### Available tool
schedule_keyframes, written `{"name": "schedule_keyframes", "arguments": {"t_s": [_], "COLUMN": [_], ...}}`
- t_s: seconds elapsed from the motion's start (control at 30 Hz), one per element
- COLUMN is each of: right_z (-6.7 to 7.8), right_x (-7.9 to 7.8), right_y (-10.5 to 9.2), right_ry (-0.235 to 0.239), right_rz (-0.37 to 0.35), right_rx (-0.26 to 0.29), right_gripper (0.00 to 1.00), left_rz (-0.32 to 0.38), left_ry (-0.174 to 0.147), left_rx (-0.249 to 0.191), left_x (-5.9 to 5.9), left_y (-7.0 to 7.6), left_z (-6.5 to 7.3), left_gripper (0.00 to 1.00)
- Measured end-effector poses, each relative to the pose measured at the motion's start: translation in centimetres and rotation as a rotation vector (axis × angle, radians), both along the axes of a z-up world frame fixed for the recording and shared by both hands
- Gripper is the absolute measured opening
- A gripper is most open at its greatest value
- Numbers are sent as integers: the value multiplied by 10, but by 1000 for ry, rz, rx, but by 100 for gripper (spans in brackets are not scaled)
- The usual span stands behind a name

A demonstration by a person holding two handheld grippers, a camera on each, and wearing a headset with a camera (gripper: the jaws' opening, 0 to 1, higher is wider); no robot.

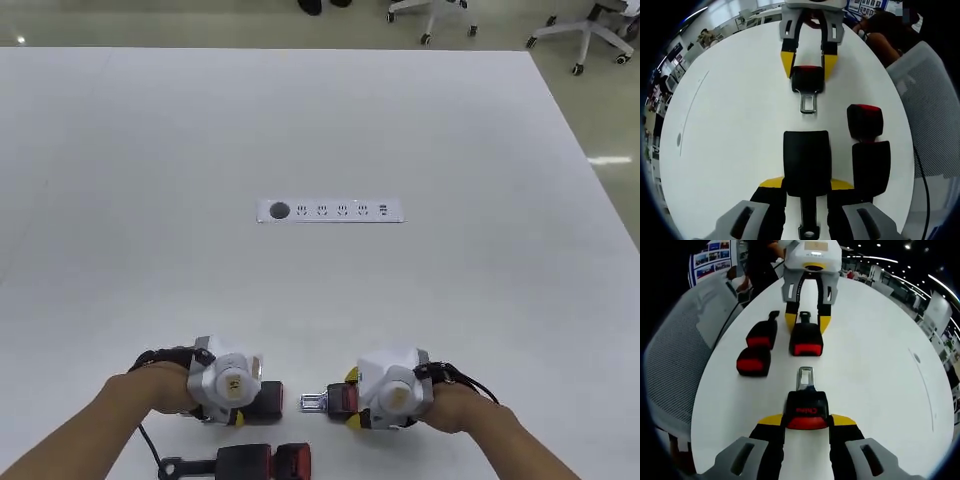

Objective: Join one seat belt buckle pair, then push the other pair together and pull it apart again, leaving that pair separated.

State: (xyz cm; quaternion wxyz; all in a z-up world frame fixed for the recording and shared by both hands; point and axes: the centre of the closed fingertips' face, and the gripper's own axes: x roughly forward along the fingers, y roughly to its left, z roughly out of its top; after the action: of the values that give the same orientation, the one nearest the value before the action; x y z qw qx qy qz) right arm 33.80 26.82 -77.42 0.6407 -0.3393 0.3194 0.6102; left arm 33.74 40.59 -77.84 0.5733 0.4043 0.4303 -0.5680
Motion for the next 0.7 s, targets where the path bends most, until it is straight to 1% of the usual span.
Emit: {"name": "schedule_keyframes", "arguments": {"t_s": [0.13, 0.3, 0.4, 0.47, 0.6, 0.7], "right_z": [0, -2, -1, 0, -1, -2], "right_x": [1, 1, -1, -1, 2, 3], "right_y": [5, 14, 18, 20, 24, 26], "right_ry": [1, 1, 2, 2, 3, 4], "right_rz": [-3, -2, -3, -1, -2, -4], "right_rx": [3, 9, 11, 13, 15, 16], "right_gripper": [31, 31, 31, 31, 31, 31], "left_rz": [0, -1, 0, 0, 1, 1], "left_ry": [0, 1, 0, 0, 0, 0], "left_rx": [5, 9, 9, 9, 8, 8], "left_x": [-1, -1, -1, 0, -1, -1], "left_y": [-2, -1, -1, 0, -1, 0], "left_z": [5, 4, 5, 3, 4, 2], "left_gripper": [32, 32, 32, 32, 32, 32]}}
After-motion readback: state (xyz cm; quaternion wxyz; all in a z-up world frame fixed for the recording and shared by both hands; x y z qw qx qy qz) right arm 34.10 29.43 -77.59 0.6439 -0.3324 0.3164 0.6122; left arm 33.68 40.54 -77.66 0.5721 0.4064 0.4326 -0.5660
